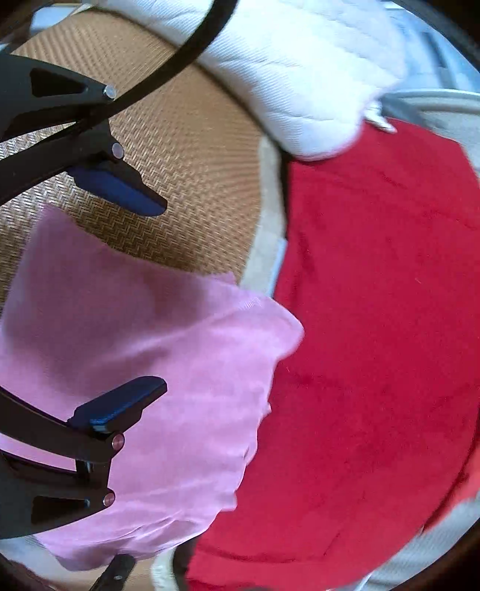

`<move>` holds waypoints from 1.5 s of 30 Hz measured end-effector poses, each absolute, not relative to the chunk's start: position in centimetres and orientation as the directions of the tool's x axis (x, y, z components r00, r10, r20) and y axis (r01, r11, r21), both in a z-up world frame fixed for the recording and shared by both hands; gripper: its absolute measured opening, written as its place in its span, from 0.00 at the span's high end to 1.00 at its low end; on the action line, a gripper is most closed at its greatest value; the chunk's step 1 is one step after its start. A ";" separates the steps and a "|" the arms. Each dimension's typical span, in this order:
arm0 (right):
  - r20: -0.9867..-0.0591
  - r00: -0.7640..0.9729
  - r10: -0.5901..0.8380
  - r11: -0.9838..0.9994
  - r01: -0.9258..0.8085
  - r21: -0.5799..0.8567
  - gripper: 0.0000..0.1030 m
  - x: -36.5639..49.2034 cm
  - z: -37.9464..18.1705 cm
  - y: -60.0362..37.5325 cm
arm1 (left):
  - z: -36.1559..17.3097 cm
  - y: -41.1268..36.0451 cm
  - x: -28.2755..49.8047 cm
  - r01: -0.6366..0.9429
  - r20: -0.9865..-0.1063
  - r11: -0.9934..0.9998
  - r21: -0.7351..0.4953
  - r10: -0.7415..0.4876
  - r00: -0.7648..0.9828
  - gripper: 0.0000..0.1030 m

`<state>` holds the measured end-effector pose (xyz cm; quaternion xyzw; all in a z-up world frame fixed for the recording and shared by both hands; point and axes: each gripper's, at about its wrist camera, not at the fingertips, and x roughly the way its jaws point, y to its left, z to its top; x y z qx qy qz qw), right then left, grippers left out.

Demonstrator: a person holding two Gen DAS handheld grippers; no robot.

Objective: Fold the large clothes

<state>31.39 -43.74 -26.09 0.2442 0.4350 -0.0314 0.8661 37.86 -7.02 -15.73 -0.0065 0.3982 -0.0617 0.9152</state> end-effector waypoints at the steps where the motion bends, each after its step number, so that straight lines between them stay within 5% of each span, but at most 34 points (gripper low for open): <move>1: -0.766 0.622 0.160 0.880 0.262 0.396 0.48 30.4 -26.2 -43.5 | -15.7 -7.8 37.7 0.120 -0.714 0.992 -0.039 -0.112 0.691 0.14; 15: -0.816 0.552 0.172 0.921 0.204 0.332 0.48 30.8 -30.3 -38.6 | -14.3 -11.9 34.6 0.171 -0.650 0.982 0.085 -0.075 0.756 0.14; 21: -0.740 0.651 0.171 0.901 0.200 0.384 0.48 31.0 -28.1 -39.7 | -14.7 -12.8 35.0 0.176 -0.654 0.980 0.094 -0.073 0.753 0.14; 30: -0.769 0.609 0.193 0.891 0.220 0.397 0.48 33.2 -29.9 -40.4 | -16.1 -14.4 35.5 0.195 -0.685 0.974 0.112 -0.067 0.726 0.14; 38: -0.703 0.673 0.229 0.863 0.194 0.467 0.48 31.6 -28.2 -40.9 | -15.9 -14.2 35.0 0.183 -0.678 0.977 0.109 -0.062 0.733 0.14; 45: -0.777 0.597 0.201 0.899 0.203 0.389 0.45 32.7 -30.0 -39.3 | -16.3 -14.2 34.8 0.185 -0.681 0.974 0.131 -0.047 0.730 0.14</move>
